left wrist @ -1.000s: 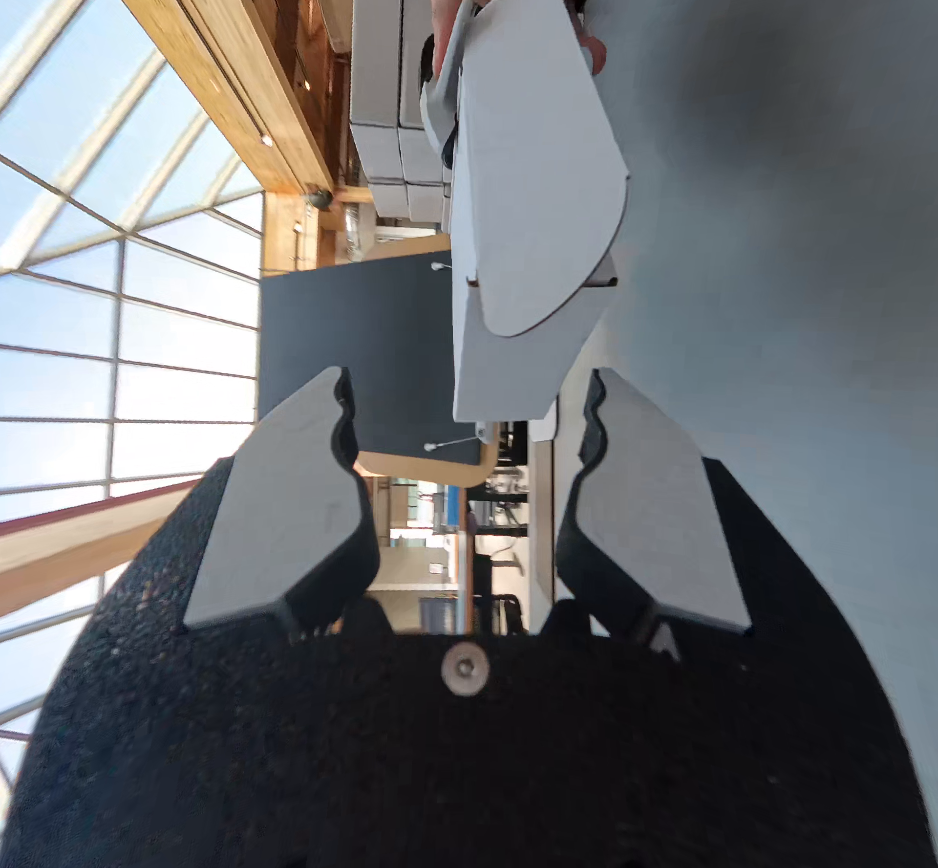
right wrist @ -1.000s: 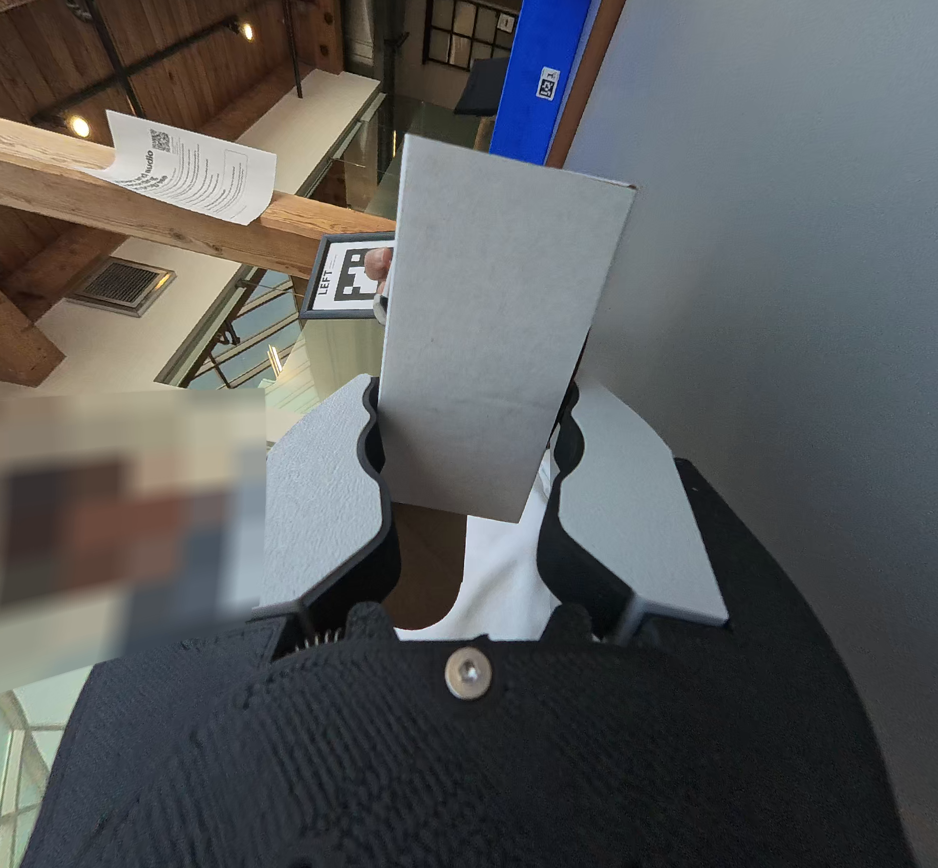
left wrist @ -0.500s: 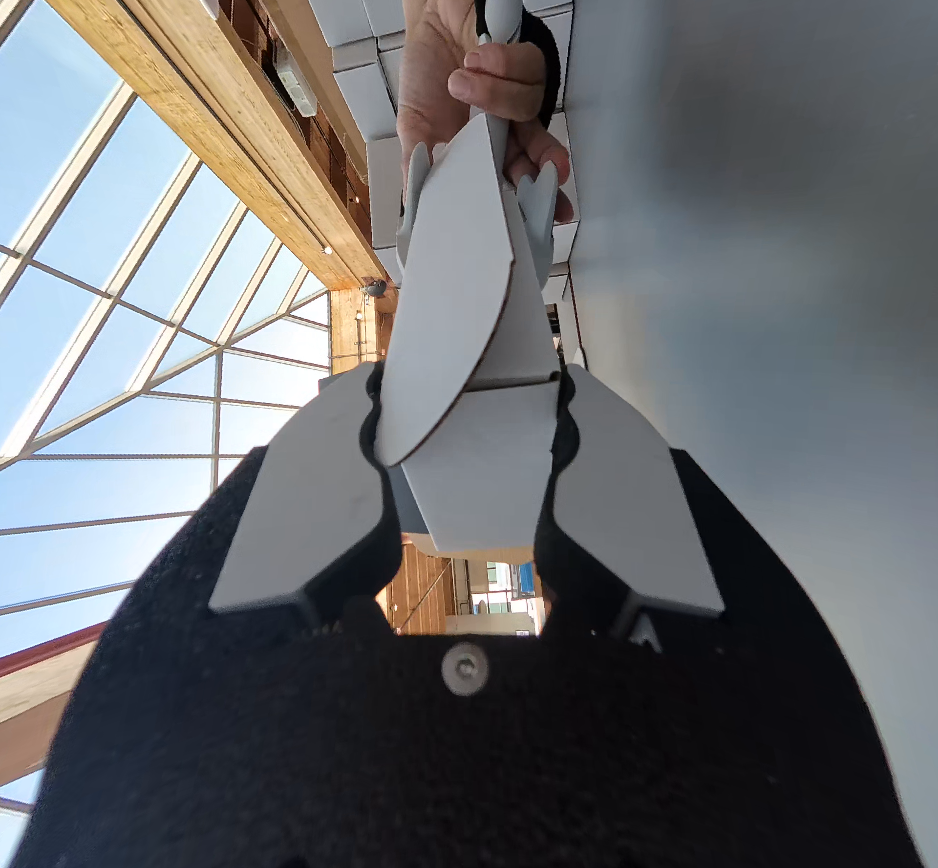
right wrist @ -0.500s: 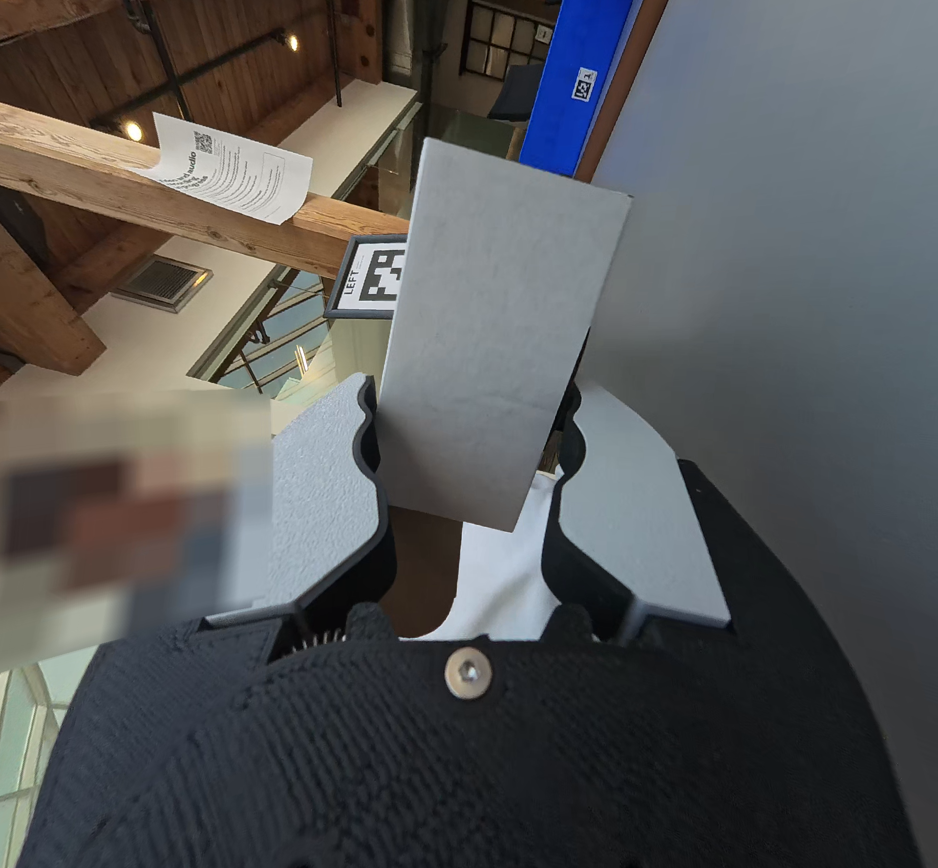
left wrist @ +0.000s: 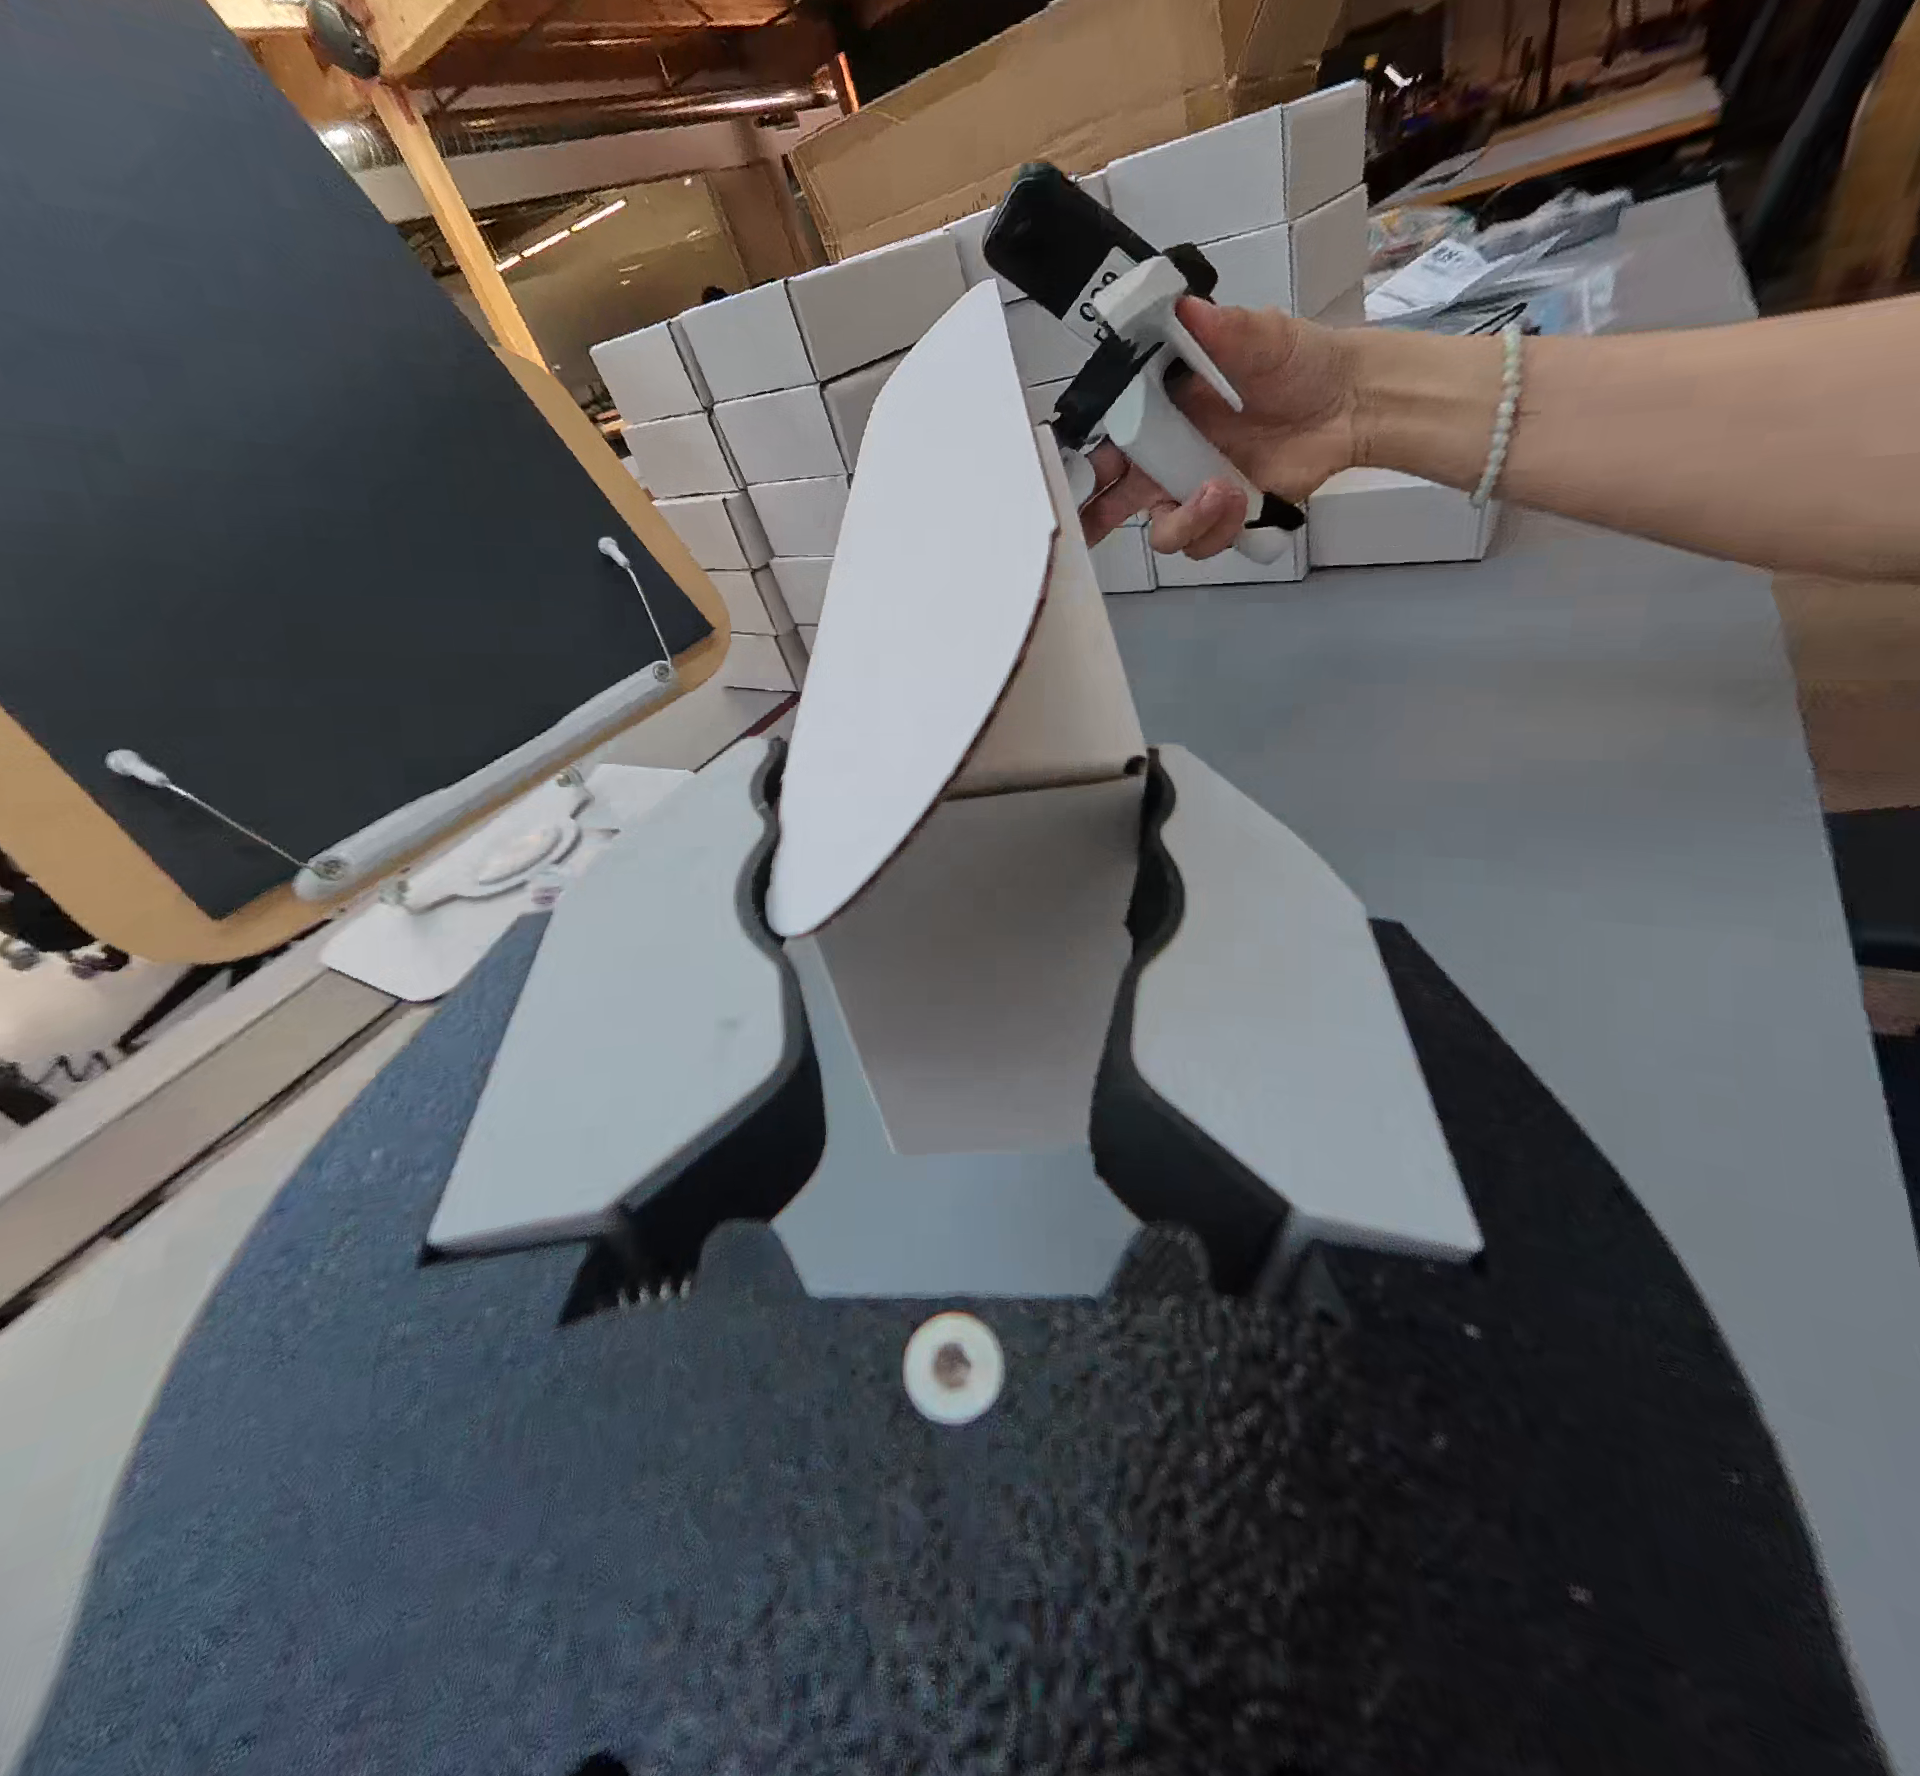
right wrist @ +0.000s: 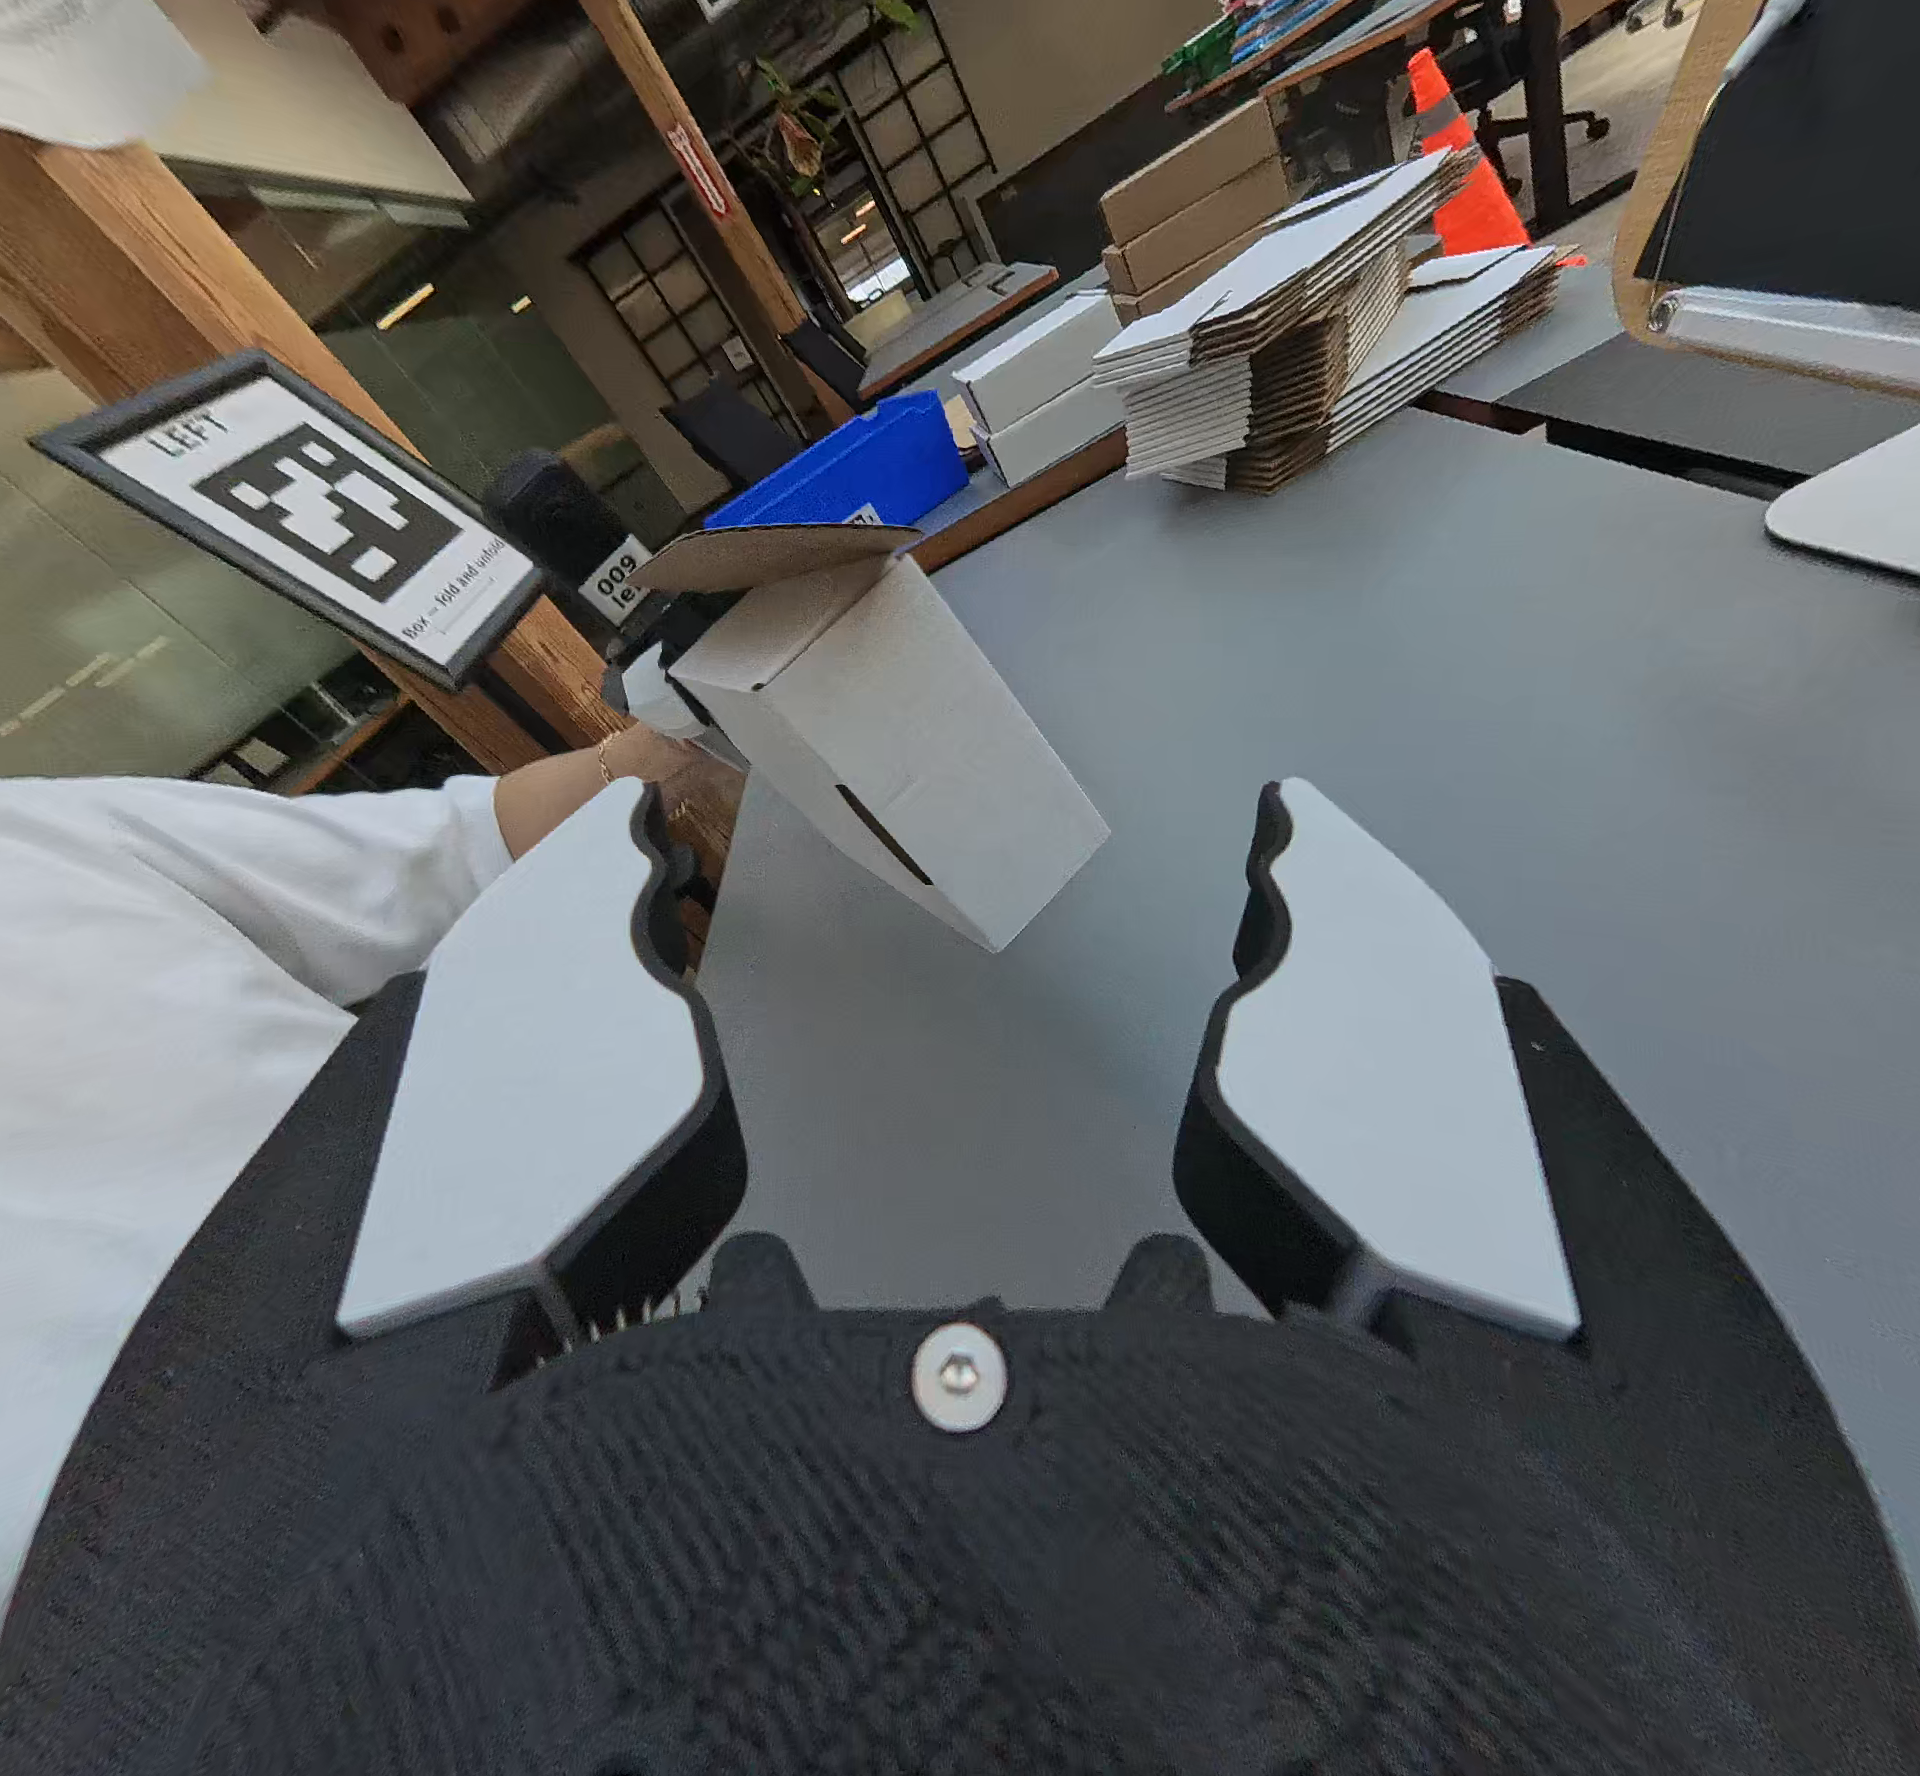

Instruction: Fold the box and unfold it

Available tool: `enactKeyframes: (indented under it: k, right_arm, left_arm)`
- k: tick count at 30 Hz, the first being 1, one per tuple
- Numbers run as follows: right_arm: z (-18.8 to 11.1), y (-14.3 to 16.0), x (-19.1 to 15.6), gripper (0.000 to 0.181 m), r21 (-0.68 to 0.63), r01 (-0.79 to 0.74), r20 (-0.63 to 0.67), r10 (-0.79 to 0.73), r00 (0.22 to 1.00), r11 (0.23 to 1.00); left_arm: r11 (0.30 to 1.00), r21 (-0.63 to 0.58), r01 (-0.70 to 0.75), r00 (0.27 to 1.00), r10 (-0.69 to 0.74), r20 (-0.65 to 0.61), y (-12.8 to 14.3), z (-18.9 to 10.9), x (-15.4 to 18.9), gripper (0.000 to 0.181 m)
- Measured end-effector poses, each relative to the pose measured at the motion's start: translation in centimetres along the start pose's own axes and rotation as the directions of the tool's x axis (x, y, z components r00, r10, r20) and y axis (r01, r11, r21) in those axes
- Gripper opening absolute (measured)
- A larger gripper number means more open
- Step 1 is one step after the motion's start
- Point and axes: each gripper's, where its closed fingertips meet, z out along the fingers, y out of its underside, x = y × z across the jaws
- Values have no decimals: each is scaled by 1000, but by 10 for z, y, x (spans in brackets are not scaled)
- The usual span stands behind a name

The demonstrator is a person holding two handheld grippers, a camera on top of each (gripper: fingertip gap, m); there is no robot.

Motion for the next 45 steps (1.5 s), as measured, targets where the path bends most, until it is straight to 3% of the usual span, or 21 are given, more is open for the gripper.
enactKeyframes:
  k: [2,6,14,19,22,27,30,33,38,45]
  right_arm:
    - [3,6,-6,91,-38,86,-3,-86,996,996]
    - [14,19,2,86,-100,253,-57,-260,964,962]
    - [23,55,13,63,-256,605,-46,-635,771,754]
    - [32,65,8,50,-256,687,8,-709,705,680]
    - [37,61,5,32,-233,732,24,-749,663,640]
    - [45,63,4,10,-226,753,85,-758,647,618]
    - [46,60,4,4,-226,736,87,-739,668,638]
    - [48,57,9,4,-262,637,38,-651,758,725]
    - [52,49,19,5,-232,284,-93,-312,945,930]
    - [55,44,25,3,-135,49,-257,-83,963,990]
  left_arm:
    - [995,-6,101,994,-102,-44,13,-1,-4,63]
    - [975,-65,212,967,-219,-127,46,3,-2,63]
    - [975,-173,141,961,-177,-212,84,6,14,64]
    - [973,-189,131,956,-175,-237,93,2,14,64]
    - [970,-207,127,955,-176,-238,94,2,14,64]
    - [968,-216,126,953,-178,-244,94,3,14,64]
    - [968,-219,126,951,-181,-253,94,2,14,64]
    - [966,-225,125,950,-183,-254,95,3,14,64]
    - [954,-250,166,950,-223,-217,95,5,9,64]
    - [927,-325,185,964,-236,-124,98,11,8,63]
